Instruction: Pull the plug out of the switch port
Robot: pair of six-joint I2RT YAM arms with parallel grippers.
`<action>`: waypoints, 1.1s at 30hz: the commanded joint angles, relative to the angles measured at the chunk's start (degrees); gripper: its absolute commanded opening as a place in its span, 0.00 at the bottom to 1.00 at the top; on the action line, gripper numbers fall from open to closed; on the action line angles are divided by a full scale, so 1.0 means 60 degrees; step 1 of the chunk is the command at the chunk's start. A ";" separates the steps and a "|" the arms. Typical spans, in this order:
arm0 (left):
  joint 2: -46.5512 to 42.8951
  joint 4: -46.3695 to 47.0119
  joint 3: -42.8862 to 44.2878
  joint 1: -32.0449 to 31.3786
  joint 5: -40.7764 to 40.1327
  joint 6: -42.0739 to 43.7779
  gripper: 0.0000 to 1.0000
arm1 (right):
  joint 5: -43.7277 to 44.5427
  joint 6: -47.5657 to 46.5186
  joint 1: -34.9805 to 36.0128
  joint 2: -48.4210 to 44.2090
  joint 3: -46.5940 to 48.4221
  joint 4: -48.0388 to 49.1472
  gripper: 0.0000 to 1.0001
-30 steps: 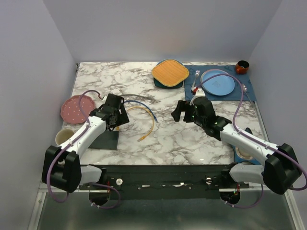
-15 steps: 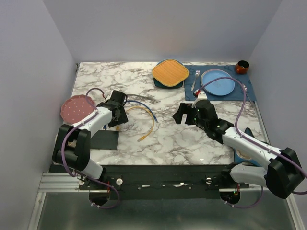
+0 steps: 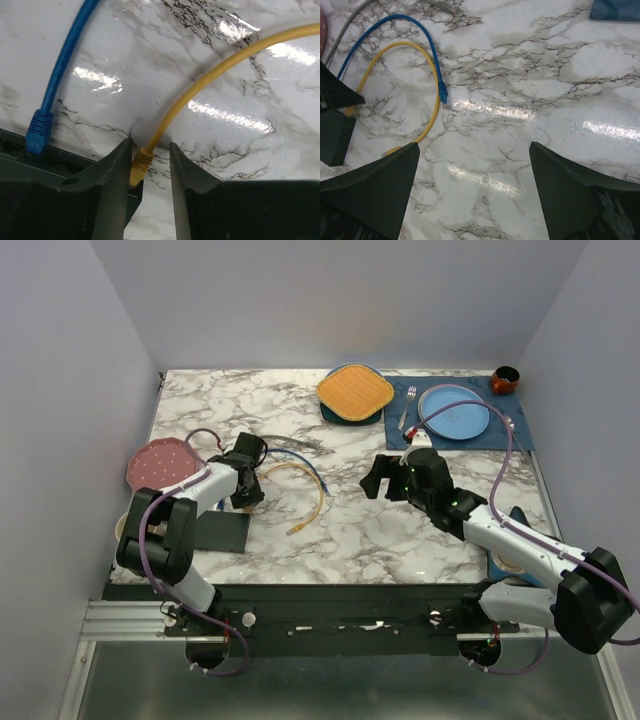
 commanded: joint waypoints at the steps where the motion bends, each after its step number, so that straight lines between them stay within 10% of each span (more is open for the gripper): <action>1: 0.0185 0.0228 -0.0125 -0.0273 0.0862 -0.0142 0.37 | 0.0069 0.0085 0.0048 0.0069 0.0034 0.0062 1.00; 11: 0.0608 0.0316 0.0519 -0.1589 0.1098 -0.0099 0.11 | 0.0464 0.0071 0.0048 -0.0238 0.0049 -0.0158 1.00; 24: 0.2250 -0.0768 0.3874 -0.3437 0.0030 0.0971 0.06 | 0.1168 -0.0207 0.0048 -0.1264 0.0166 -0.0846 1.00; 33: 0.1094 -0.0826 0.3962 -0.3452 -0.1319 0.1044 0.38 | 0.1154 -0.0179 0.0048 -0.0899 0.0268 -0.0934 1.00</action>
